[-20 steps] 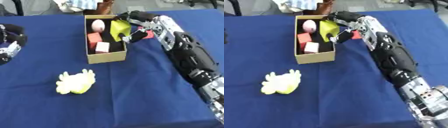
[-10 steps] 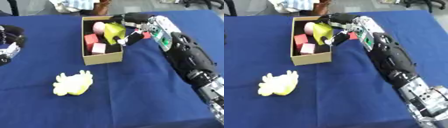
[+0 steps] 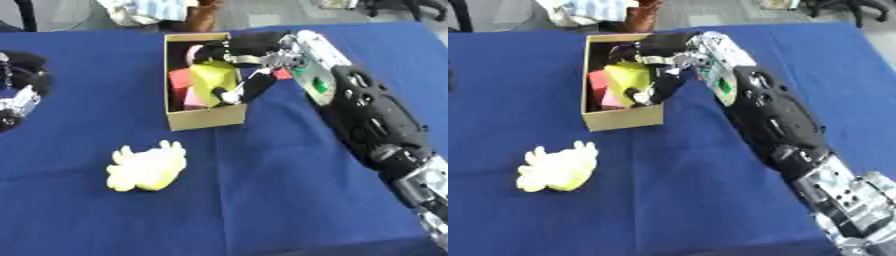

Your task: Pick up objects on the table and place them in the box.

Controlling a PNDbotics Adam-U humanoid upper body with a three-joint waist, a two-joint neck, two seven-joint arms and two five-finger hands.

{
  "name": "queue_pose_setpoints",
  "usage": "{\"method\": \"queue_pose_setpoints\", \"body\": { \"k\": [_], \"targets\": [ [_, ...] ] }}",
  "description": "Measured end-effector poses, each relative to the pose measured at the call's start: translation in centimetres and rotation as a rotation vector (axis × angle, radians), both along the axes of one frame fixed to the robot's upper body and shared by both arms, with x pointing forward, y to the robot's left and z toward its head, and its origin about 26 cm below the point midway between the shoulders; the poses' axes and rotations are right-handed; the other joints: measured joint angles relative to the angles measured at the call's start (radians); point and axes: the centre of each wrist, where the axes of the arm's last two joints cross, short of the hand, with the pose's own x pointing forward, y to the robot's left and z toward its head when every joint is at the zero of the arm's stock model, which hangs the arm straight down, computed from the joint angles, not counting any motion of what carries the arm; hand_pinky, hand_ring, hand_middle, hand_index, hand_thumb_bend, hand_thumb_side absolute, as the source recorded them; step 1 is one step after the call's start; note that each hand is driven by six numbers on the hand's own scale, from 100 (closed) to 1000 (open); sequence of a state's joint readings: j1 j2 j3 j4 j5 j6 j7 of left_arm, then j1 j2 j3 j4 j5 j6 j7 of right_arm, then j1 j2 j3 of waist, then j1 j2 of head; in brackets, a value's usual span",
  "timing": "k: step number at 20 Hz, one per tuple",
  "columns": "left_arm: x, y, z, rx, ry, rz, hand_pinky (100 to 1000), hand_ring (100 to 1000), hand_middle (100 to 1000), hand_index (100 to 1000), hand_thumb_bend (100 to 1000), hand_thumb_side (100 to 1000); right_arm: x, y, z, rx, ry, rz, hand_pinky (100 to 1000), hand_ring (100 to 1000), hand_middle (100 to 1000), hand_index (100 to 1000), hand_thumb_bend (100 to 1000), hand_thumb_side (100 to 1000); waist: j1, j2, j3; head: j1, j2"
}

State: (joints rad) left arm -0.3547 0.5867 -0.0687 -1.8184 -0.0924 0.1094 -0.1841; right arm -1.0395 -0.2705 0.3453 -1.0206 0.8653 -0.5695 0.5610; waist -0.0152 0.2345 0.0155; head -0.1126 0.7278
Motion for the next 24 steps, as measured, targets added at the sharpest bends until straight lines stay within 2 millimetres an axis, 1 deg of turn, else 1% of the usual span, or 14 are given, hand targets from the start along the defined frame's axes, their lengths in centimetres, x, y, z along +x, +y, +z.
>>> {"method": "queue_pose_setpoints", "body": {
  "k": [5, 6, 8, 10, 16, 17, 22, 24],
  "targets": [
    [0.0, 0.0, -0.1, 0.000, 0.002, 0.001, 697, 625, 632, 774, 326, 611, 0.0, 0.2, -0.3, -0.030, 0.011, 0.009, 939, 1000, 1000, 1000, 193, 698, 0.000, -0.001, -0.003, 0.000, 0.000],
    [0.0, 0.0, -0.1, 0.000, 0.002, 0.001, 697, 625, 632, 774, 326, 611, 0.0, 0.2, -0.2, -0.034, 0.009, 0.007, 940, 1000, 1000, 1000, 194, 676, 0.000, -0.001, -0.004, 0.000, 0.000],
    [0.0, 0.1, -0.1, 0.000, 0.003, 0.002, 698, 625, 632, 774, 326, 611, -0.1, 0.2, -0.1, -0.042, 0.000, 0.007, 941, 1000, 1000, 1000, 213, 664, 0.000, -0.001, -0.007, 0.000, 0.000],
    [0.0, 0.1, -0.1, -0.001, 0.003, 0.003, 698, 625, 632, 774, 325, 611, -0.2, 0.3, 0.0, -0.050, -0.014, 0.006, 947, 1000, 1000, 1000, 203, 633, 0.000, -0.001, -0.009, 0.000, 0.000],
    [0.0, 0.1, -0.2, -0.001, 0.007, 0.006, 699, 625, 632, 774, 325, 611, 0.0, -0.1, 0.3, -0.049, -0.051, -0.031, 962, 1000, 1000, 1000, 199, 598, 0.000, -0.001, -0.011, -0.003, 0.000],
    [0.0, 0.1, -0.2, -0.001, 0.007, 0.006, 699, 625, 632, 774, 325, 610, 0.0, -0.3, 0.4, -0.046, -0.056, -0.039, 965, 1000, 1000, 1000, 193, 571, 0.000, -0.001, -0.011, -0.003, 0.000],
    [0.0, 0.1, -0.2, -0.001, 0.008, 0.006, 700, 625, 632, 775, 324, 611, 0.3, -1.2, 1.4, -0.021, -0.084, -0.074, 971, 1000, 1000, 1000, 187, 560, 0.000, -0.001, -0.013, -0.003, 0.000],
    [0.0, 0.1, -0.2, -0.001, 0.008, 0.006, 700, 625, 632, 774, 324, 611, 0.3, -1.3, 1.7, -0.015, -0.092, -0.075, 971, 1000, 1000, 1000, 191, 561, 0.000, -0.001, -0.014, -0.004, 0.000]
  ]
}}
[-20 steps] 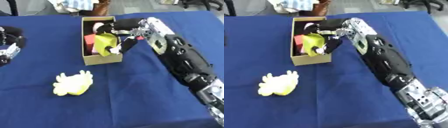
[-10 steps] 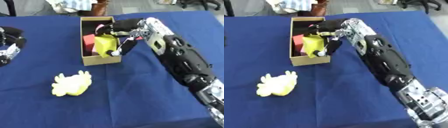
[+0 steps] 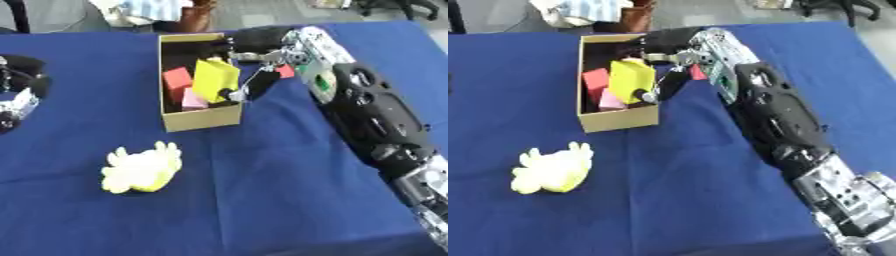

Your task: Pick up objects on the table and place them in the box.

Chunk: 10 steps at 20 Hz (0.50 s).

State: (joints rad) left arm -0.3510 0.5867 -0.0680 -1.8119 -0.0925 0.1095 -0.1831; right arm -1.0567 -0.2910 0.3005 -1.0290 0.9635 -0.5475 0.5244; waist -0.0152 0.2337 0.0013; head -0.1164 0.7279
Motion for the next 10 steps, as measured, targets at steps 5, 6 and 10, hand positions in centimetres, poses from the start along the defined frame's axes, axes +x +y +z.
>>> {"method": "queue_pose_setpoints", "body": {
  "k": [5, 6, 10],
  "targets": [
    [0.00, 0.00, 0.00, 0.000, 0.000, 0.000, 700, 625, 631, 774, 325, 611, -0.17, 0.03, 0.36, 0.000, -0.006, 0.003, 969, 1000, 1000, 1000, 199, 558, 0.000, 0.000, 0.000, -0.001, 0.000],
    [0.00, 0.00, 0.00, 0.000, 0.000, 0.000, 700, 625, 631, 774, 325, 611, -0.18, 0.03, 0.39, -0.001, -0.006, 0.002, 969, 1000, 1000, 1000, 199, 552, 0.000, 0.000, 0.000, -0.001, 0.000],
    [-0.01, 0.02, -0.03, 0.000, 0.001, 0.001, 700, 625, 630, 774, 325, 611, -0.24, -0.24, 0.80, 0.004, -0.015, -0.003, 965, 1000, 1000, 1000, 200, 520, 0.000, -0.002, 0.000, -0.003, 0.000]
  ]
}}
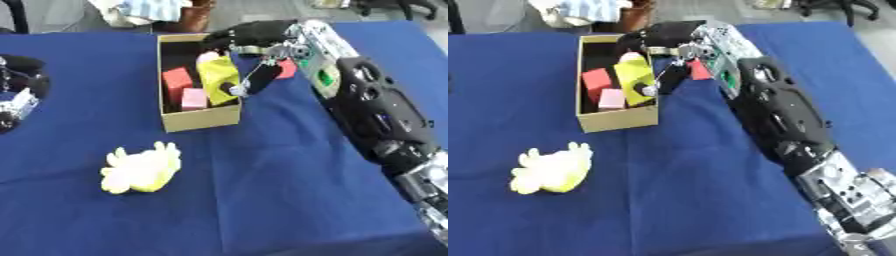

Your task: Pick up objects on the table and place them in the box.

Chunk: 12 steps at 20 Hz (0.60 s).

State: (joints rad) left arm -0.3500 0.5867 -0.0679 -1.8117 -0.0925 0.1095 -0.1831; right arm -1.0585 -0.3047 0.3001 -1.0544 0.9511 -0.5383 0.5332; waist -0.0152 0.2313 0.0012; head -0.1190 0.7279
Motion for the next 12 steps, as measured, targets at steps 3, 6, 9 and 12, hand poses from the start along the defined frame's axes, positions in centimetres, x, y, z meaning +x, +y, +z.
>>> {"method": "queue_pose_setpoints", "body": {
  "k": [3, 6, 9, 12],
  "targets": [
    [0.0, 0.1, -0.1, 0.000, 0.002, 0.002, 700, 624, 630, 774, 326, 611, 0.1, -1.1, 1.0, 0.023, -0.019, -0.026, 964, 1000, 1000, 1000, 176, 493, 0.000, -0.001, -0.002, 0.000, 0.000],
    [-0.1, 0.2, -0.2, -0.001, 0.005, 0.006, 700, 624, 630, 774, 326, 611, 0.2, -2.8, 1.7, 0.065, -0.025, -0.072, 962, 1000, 1000, 1000, 140, 480, 0.000, -0.002, -0.008, 0.000, 0.000],
    [-0.1, 0.2, -0.2, -0.002, 0.005, 0.008, 700, 624, 630, 774, 326, 612, 0.4, -4.8, 2.4, 0.122, -0.027, -0.135, 960, 1000, 1000, 1000, 107, 474, 0.000, -0.002, -0.011, 0.003, 0.000],
    [-0.1, 0.3, -0.3, -0.002, 0.008, 0.011, 700, 624, 630, 774, 325, 612, 0.8, -6.9, 2.4, 0.168, -0.017, -0.213, 956, 1000, 1000, 1000, 100, 490, 0.000, -0.002, -0.014, 0.003, -0.001]
  ]
}}
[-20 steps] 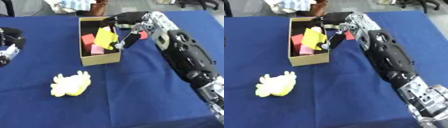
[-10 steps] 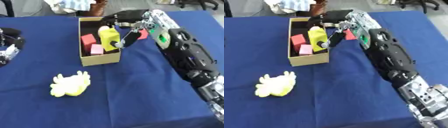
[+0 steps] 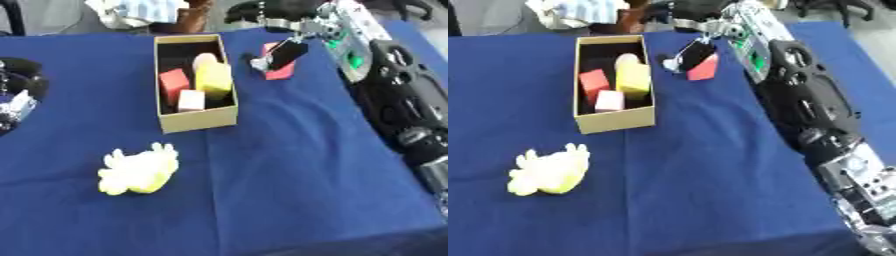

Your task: Pick up objects on the table and place them in the box.

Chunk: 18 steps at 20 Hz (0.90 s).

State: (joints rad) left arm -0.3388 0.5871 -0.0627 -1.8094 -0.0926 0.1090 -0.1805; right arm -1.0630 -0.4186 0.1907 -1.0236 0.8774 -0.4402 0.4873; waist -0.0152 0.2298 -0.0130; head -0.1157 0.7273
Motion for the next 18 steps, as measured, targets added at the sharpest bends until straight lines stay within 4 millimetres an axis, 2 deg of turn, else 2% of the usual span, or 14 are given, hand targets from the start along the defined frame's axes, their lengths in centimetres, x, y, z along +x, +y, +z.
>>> {"method": "queue_pose_setpoints", "body": {
  "k": [3, 9, 18],
  "targets": [
    [0.0, 0.0, 0.0, 0.000, 0.000, 0.001, 700, 624, 629, 774, 324, 612, 0.5, -2.0, -1.1, 0.045, 0.036, -0.084, 957, 1000, 1000, 1000, 100, 506, 0.000, 0.000, 0.003, -0.002, -0.004],
    [0.0, 0.0, 0.1, 0.000, -0.003, -0.001, 699, 623, 626, 774, 322, 612, 1.3, -5.2, -3.2, 0.114, 0.095, -0.232, 960, 1000, 1000, 1000, 100, 460, 0.000, 0.001, 0.033, -0.022, -0.018],
    [0.0, -0.4, 0.5, -0.008, -0.018, -0.018, 700, 618, 622, 775, 320, 610, 1.8, -7.9, -5.7, 0.202, 0.133, -0.383, 959, 994, 1000, 1000, 100, 521, 0.000, 0.006, 0.082, -0.068, -0.043]
  ]
}}
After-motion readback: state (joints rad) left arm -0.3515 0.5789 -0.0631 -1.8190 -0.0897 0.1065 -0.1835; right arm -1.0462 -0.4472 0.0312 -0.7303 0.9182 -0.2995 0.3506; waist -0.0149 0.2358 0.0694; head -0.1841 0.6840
